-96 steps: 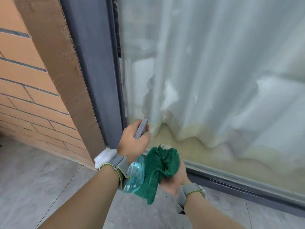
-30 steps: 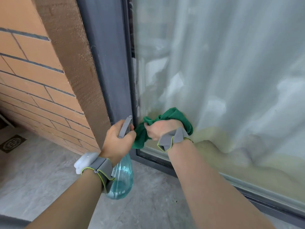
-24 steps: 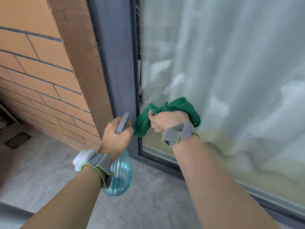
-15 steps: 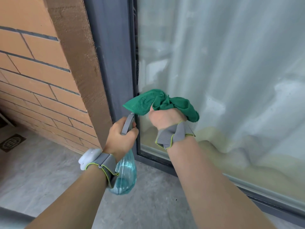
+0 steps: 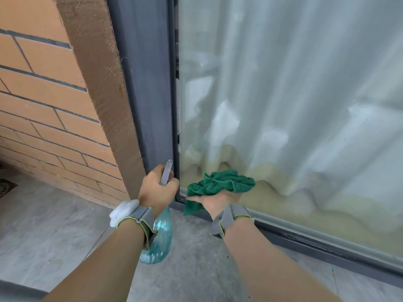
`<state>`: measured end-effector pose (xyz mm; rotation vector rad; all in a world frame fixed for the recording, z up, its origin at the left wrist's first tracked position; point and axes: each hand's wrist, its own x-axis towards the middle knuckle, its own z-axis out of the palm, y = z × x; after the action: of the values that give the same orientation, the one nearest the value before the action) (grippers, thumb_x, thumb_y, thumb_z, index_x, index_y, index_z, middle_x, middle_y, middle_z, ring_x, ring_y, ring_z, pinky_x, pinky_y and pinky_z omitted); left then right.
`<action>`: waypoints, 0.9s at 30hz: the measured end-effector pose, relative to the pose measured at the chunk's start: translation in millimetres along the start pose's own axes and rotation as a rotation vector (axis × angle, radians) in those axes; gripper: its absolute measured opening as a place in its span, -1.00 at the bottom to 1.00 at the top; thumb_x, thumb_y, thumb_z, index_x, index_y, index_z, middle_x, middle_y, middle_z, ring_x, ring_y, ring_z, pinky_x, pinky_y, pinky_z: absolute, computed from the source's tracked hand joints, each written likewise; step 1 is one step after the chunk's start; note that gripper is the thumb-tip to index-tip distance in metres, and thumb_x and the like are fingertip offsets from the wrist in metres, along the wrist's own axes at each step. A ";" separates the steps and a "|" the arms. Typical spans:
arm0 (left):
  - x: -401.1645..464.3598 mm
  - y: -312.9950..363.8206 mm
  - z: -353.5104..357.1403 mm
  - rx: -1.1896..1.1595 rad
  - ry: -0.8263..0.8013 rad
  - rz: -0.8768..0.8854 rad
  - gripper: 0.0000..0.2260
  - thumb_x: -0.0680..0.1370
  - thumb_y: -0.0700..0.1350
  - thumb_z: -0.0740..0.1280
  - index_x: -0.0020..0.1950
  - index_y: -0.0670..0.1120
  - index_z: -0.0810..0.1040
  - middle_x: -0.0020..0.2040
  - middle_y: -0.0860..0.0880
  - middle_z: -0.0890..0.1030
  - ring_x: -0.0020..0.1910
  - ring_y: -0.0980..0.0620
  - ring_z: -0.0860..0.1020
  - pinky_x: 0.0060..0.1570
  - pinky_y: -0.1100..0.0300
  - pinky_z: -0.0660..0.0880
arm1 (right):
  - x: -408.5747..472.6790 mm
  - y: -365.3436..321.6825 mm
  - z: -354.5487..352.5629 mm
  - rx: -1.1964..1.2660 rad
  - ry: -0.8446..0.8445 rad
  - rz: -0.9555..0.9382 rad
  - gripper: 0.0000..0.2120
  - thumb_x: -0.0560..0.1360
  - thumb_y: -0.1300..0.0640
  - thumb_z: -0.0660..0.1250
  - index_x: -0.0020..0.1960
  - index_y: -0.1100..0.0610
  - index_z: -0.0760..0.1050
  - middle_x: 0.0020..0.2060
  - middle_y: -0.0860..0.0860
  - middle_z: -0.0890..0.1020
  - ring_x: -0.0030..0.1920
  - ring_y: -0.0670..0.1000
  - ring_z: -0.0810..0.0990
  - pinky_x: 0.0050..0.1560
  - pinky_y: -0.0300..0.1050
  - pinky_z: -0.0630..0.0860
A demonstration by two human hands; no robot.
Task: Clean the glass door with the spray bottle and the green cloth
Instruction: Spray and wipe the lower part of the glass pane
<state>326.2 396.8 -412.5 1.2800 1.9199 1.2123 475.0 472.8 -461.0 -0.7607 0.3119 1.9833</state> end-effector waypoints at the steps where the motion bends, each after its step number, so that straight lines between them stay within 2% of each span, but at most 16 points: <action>1: 0.7 -0.3 -2.0 -0.019 -0.001 -0.001 -0.96 0.51 -0.23 0.33 -0.07 -0.18 0.52 -0.27 -0.09 0.52 -0.30 -0.09 0.43 -0.28 0.12 0.40 | -3.5 3.7 3.5 0.083 0.002 -0.042 -0.33 0.54 -0.31 0.09 0.51 0.05 0.21 0.51 0.12 0.20 0.51 0.30 0.09 0.31 0.53 0.08; 2: 1.4 0.7 -5.1 -0.049 -0.004 0.002 -0.93 0.49 -0.19 0.32 -0.08 -0.18 0.52 -0.27 -0.07 0.51 -0.30 -0.08 0.42 -0.27 0.11 0.40 | -3.6 7.7 5.2 0.123 -0.043 -0.077 -0.31 0.48 -0.36 0.16 0.47 0.02 0.28 0.48 0.13 0.27 0.47 0.32 0.16 0.26 0.56 0.17; 3: 1.5 2.9 -8.2 -0.077 -0.003 0.003 -0.89 0.47 -0.15 0.31 -0.08 -0.18 0.52 -0.28 -0.06 0.50 -0.30 -0.07 0.41 -0.27 0.11 0.40 | -9.0 14.4 7.7 0.147 -0.076 -0.123 -0.31 0.45 -0.38 0.20 0.42 0.02 0.35 0.42 0.15 0.36 0.42 0.34 0.27 0.14 0.53 0.34; 4: 2.3 6.1 -9.5 -0.094 0.002 0.010 -0.84 0.43 -0.11 0.30 -0.09 -0.18 0.52 -0.28 -0.05 0.49 -0.30 -0.06 0.41 -0.28 0.11 0.38 | -12.5 19.1 9.0 0.143 -0.065 -0.182 -0.36 0.46 -0.36 0.21 0.37 0.03 0.40 0.37 0.15 0.43 0.36 0.32 0.37 0.06 0.42 0.46; 6: 2.6 11.0 -14.3 -0.112 0.016 0.037 -0.76 0.36 -0.05 0.25 -0.09 -0.18 0.52 -0.28 -0.04 0.50 -0.31 -0.04 0.40 -0.32 0.14 0.35 | -20.3 29.9 12.5 0.010 -0.003 -0.329 -0.49 0.52 -0.28 0.21 0.30 0.05 0.45 0.26 0.11 0.54 0.23 0.22 0.52 0.07 0.19 0.54; 8: 3.3 14.9 -16.4 -0.111 0.018 0.063 -0.75 0.34 -0.04 0.23 -0.10 -0.16 0.52 -0.30 -0.03 0.49 -0.33 -0.02 0.40 -0.33 0.15 0.34 | -30.8 36.5 18.7 -0.239 0.117 -0.513 -0.54 0.46 -0.17 0.35 0.23 0.10 0.47 0.10 0.09 0.63 0.06 0.14 0.63 -0.03 0.07 0.60; 10: 3.2 16.5 -18.3 -0.105 0.028 0.070 -0.76 0.34 -0.03 0.23 -0.11 -0.13 0.52 -0.30 -0.03 0.49 -0.33 -0.02 0.41 -0.33 0.16 0.35 | -41.0 40.1 27.5 -0.426 0.214 -0.730 -0.57 0.41 -0.02 0.41 0.19 0.14 0.43 -0.01 0.07 0.64 -0.04 0.11 0.65 -0.06 0.00 0.62; 11: 2.8 17.2 -19.5 -0.108 0.038 0.069 -0.76 0.34 -0.03 0.23 -0.10 -0.12 0.52 -0.30 -0.03 0.50 -0.33 -0.03 0.41 -0.33 0.16 0.35 | -43.8 40.2 31.6 -0.523 0.222 -0.837 -0.61 0.43 0.03 0.41 0.18 0.12 0.40 -0.04 0.03 0.63 -0.07 0.07 0.64 -0.05 -0.09 0.61; 13: 0.2 19.5 -20.7 -0.112 0.063 0.073 -0.75 0.34 -0.02 0.23 -0.09 -0.13 0.52 -0.29 -0.04 0.50 -0.33 -0.03 0.42 -0.33 0.16 0.35 | -50.4 38.4 35.3 -0.904 0.164 -1.105 -0.65 0.46 0.05 0.40 0.17 0.06 0.36 -0.02 -0.02 0.60 -0.07 -0.03 0.61 -0.09 -0.32 0.52; 14: -2.0 21.2 -21.5 -0.105 0.075 0.079 -0.75 0.34 -0.02 0.23 -0.09 -0.13 0.52 -0.29 -0.04 0.51 -0.33 -0.04 0.42 -0.34 0.17 0.35 | -51.6 37.2 34.4 -1.168 0.098 -1.276 -0.62 0.45 0.04 0.40 0.19 0.07 0.36 0.01 -0.02 0.58 -0.03 -0.04 0.58 -0.06 -0.33 0.49; 16: -5.7 23.4 -20.4 -0.097 0.077 0.086 -0.76 0.34 -0.03 0.23 -0.10 -0.14 0.50 -0.29 -0.05 0.51 -0.33 -0.05 0.42 -0.34 0.16 0.36 | -42.3 28.0 26.3 -1.814 -0.047 -1.667 -0.56 0.40 0.02 0.42 0.21 0.11 0.39 0.01 0.04 0.53 -0.02 0.05 0.50 0.00 -0.12 0.46; 18: -9.5 25.8 -18.7 -0.090 0.076 0.086 -0.77 0.34 -0.03 0.23 -0.11 -0.14 0.49 -0.29 -0.05 0.51 -0.33 -0.06 0.42 -0.34 0.15 0.35 | -26.8 10.6 21.4 -2.440 -0.157 -1.967 -0.53 0.30 0.08 0.47 0.18 0.08 0.45 -0.07 0.06 0.49 -0.11 0.12 0.45 -0.10 -0.01 0.41; 20: -11.0 25.8 -15.9 -0.083 0.065 0.094 -0.77 0.34 -0.04 0.22 -0.11 -0.14 0.49 -0.29 -0.06 0.51 -0.33 -0.06 0.41 -0.34 0.14 0.35 | -24.8 -6.0 26.3 -2.746 -0.251 -2.114 -0.57 0.28 0.16 0.42 0.14 0.05 0.51 -0.11 0.05 0.48 -0.15 0.11 0.43 -0.14 -0.01 0.34; 23: -9.6 23.9 -15.0 -0.094 0.052 0.110 -0.78 0.35 -0.04 0.22 -0.11 -0.14 0.48 -0.30 -0.04 0.50 -0.35 -0.04 0.40 -0.35 0.16 0.35 | -33.4 -22.8 34.2 -2.760 -0.349 -2.180 -0.62 0.34 0.22 0.21 0.14 0.07 0.51 -0.11 0.05 0.48 -0.15 0.12 0.43 -0.12 -0.02 0.27; 25: -8.3 20.3 -13.0 -0.107 0.061 0.105 -0.81 0.36 -0.05 0.23 -0.11 -0.12 0.48 -0.31 -0.02 0.49 -0.36 -0.03 0.40 -0.35 0.16 0.36 | -42.2 -30.2 39.3 -2.718 -0.278 -2.174 -0.56 0.30 0.25 0.28 0.18 0.08 0.49 -0.09 0.05 0.49 -0.15 0.13 0.43 -0.12 0.00 0.27; 27: -9.9 15.4 -5.0 -0.097 0.069 0.097 -0.87 0.43 -0.09 0.28 -0.10 -0.13 0.47 -0.32 -0.03 0.48 -0.36 -0.02 0.39 -0.35 0.15 0.35 | -52.0 -38.5 40.4 -2.652 -0.101 -2.155 -0.49 0.27 0.22 0.39 0.21 0.08 0.44 -0.08 0.06 0.49 -0.15 0.14 0.42 -0.11 0.01 0.29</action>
<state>333.0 388.1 -397.0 1.3087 1.8415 1.3978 510.6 476.8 -393.6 1.3790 3.0872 1.0994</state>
